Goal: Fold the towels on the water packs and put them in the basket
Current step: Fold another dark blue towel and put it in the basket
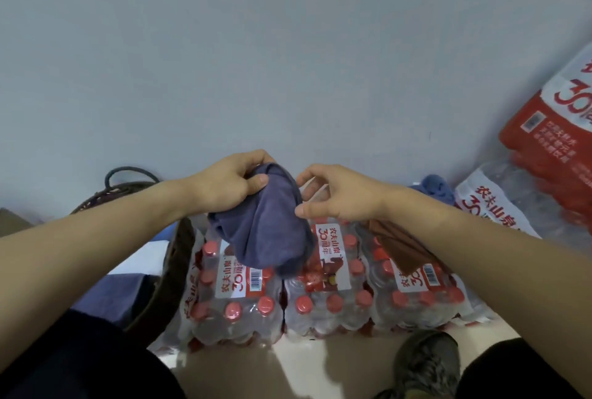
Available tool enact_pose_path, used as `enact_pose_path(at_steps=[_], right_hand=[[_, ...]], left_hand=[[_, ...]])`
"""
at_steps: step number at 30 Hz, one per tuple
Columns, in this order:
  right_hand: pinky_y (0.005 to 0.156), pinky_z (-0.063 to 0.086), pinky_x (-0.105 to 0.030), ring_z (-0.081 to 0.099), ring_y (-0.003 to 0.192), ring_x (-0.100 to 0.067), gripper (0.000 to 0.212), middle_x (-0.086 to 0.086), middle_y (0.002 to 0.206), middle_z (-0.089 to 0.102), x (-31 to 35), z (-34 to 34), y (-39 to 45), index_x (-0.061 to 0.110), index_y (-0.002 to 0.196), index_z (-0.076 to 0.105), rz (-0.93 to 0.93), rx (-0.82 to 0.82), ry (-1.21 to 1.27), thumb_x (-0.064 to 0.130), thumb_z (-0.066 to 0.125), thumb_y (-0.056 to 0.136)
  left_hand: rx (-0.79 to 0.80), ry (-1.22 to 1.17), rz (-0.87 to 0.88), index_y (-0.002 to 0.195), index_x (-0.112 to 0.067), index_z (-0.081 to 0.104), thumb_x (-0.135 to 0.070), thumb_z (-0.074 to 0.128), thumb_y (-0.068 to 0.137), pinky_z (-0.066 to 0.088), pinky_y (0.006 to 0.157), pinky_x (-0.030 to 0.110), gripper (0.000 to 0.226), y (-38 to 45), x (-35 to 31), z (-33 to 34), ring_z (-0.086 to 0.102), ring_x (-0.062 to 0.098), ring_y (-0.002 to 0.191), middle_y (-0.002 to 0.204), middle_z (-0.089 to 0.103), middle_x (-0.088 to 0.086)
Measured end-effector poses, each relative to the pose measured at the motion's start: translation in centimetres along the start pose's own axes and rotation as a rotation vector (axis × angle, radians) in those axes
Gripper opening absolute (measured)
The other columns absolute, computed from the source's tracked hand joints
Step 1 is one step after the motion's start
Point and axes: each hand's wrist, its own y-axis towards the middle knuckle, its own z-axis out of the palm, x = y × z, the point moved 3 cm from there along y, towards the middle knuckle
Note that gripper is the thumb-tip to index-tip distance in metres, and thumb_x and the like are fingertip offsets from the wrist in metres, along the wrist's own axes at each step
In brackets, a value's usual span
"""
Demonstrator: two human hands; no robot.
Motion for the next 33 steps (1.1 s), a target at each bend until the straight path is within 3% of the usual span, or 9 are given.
enact_pose_path(at_steps=[2,4,8,10,14,16,23,28,33], right_hand=[[0.082,0.056,-0.028,0.066,0.100,-0.015,0.039,0.004,0.113,0.064,0.9,0.2,0.2,0.023,0.115,0.060,-0.022,-0.001,-0.011,0.031,0.079,0.082],[0.090,0.054,-0.033,0.065,0.100,-0.015,0.032,0.005,0.108,0.067,1.8,0.1,0.1,0.021,0.105,0.063,-0.039,-0.034,-0.035,0.032,0.080,0.081],[0.070,0.050,-0.035,0.062,0.073,-0.016,0.034,-0.007,0.084,0.070,3.3,0.3,-0.3,0.013,0.089,0.063,-0.066,-0.063,-0.083,0.040,0.080,0.078],[0.064,0.046,-0.031,0.057,0.066,-0.013,0.031,0.000,0.074,0.065,3.6,0.5,-0.7,0.018,0.084,0.058,-0.077,-0.079,-0.133,0.043,0.077,0.081],[0.075,0.052,-0.038,0.066,0.081,-0.022,0.023,-0.006,0.090,0.071,2.9,0.5,-1.4,0.017,0.096,0.060,-0.095,-0.125,-0.136,0.039,0.058,0.096],[0.080,0.052,-0.038,0.064,0.080,-0.017,0.017,-0.005,0.090,0.071,2.1,0.7,-1.8,0.018,0.094,0.062,-0.116,-0.172,-0.042,0.033,0.055,0.099],[0.051,0.044,-0.011,0.057,0.062,0.003,0.024,0.016,0.068,0.066,0.5,-0.4,-1.1,0.015,0.089,0.070,-0.110,-0.211,0.032,0.026,0.052,0.101],[0.071,0.048,-0.028,0.058,0.072,-0.010,0.024,-0.007,0.083,0.071,-0.2,-1.5,-0.6,0.009,0.091,0.070,-0.129,-0.244,-0.033,0.021,0.053,0.101],[0.078,0.051,-0.030,0.068,0.083,-0.019,0.025,-0.005,0.089,0.074,-1.7,-2.5,-0.5,0.009,0.094,0.072,-0.121,-0.274,-0.067,0.025,0.054,0.100]], left_hand=[[0.000,-0.029,0.040,0.110,-0.011,0.060,-0.006,0.048,0.100,0.049,0.096,0.039,0.016,-0.2,-0.7,-0.3,0.062,0.020,0.094,0.101,0.068,0.007],[0.001,-0.046,0.081,0.111,-0.014,0.061,-0.009,0.047,0.101,0.051,0.093,0.032,0.018,-0.5,-1.1,-0.6,0.064,0.020,0.100,0.104,0.070,0.004],[-0.045,-0.060,0.113,0.109,-0.011,0.063,-0.009,0.043,0.103,0.048,0.090,0.027,0.022,-1.2,-1.0,-1.6,0.063,0.016,0.100,0.103,0.070,0.005],[-0.051,-0.026,0.112,0.107,-0.010,0.064,-0.009,0.043,0.103,0.048,0.090,0.029,0.021,-1.5,-0.7,-1.8,0.062,0.018,0.099,0.102,0.070,0.005],[-0.064,0.018,0.082,0.105,-0.015,0.066,-0.010,0.044,0.102,0.049,0.090,0.029,0.022,-1.9,0.1,-2.2,0.064,0.016,0.099,0.100,0.071,-0.001],[-0.071,0.029,0.056,0.104,-0.016,0.068,-0.010,0.045,0.102,0.051,0.092,0.031,0.024,-1.9,0.5,-2.3,0.065,0.017,0.099,0.100,0.072,-0.002],[-0.094,0.198,0.027,0.092,-0.020,0.061,-0.016,0.045,0.102,0.044,0.096,0.034,0.019,-1.5,1.7,-1.8,0.052,0.021,0.108,0.103,0.059,0.006],[-0.075,0.123,0.006,0.091,-0.015,0.057,-0.019,0.042,0.104,0.047,0.081,0.035,0.020,-0.9,1.6,-1.2,0.055,0.017,0.081,0.086,0.062,0.004],[-0.087,0.159,0.033,0.091,-0.018,0.058,-0.025,0.044,0.103,0.045,0.073,0.024,0.020,-0.2,1.5,-0.8,0.056,0.012,0.076,0.085,0.065,-0.002]])
